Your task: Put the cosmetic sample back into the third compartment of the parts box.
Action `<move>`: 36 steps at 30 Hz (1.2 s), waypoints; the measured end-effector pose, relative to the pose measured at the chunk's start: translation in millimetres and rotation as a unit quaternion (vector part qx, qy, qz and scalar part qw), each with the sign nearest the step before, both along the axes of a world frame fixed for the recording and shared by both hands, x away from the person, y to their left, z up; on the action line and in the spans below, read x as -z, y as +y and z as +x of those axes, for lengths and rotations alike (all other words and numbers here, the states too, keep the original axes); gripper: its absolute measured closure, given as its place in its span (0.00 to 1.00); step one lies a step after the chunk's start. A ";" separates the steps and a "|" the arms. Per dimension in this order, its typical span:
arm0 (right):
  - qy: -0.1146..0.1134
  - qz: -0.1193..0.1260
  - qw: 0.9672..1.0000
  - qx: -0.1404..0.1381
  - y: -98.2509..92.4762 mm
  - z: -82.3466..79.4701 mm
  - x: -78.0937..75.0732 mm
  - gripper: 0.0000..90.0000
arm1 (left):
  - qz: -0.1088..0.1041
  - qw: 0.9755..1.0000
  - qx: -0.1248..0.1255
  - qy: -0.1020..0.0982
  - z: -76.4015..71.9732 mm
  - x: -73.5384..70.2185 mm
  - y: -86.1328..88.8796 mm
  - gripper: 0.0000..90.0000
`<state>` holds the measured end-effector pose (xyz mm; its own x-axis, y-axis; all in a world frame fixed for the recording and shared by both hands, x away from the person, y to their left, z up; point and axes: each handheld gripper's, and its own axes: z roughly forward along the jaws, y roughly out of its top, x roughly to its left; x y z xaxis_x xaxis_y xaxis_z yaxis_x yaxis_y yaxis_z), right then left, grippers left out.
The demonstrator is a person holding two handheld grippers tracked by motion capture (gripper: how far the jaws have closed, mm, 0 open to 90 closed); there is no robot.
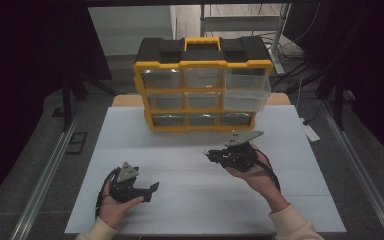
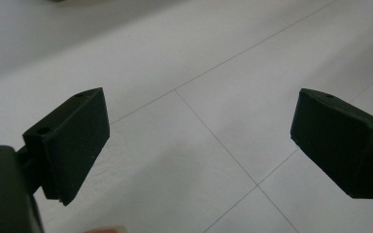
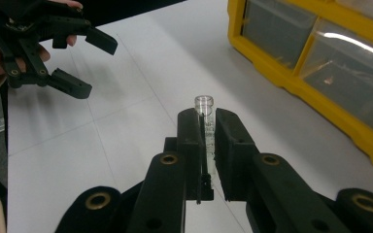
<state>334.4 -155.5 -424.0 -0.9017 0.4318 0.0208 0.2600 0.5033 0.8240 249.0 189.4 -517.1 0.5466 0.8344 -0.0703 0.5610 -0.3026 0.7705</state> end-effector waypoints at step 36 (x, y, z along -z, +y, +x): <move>-0.029 0.055 0.997 0.034 -8.7 10.3 -51.9 0.91 | 0.000 1.000 0.000 0.002 0.4 -0.1 -0.6 0.09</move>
<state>344.6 -164.2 -372.1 -0.8715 0.4900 0.0196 0.2400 0.3912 0.8885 249.4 188.8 -517.0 0.5471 0.8339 -0.0724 0.5634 -0.3029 0.7687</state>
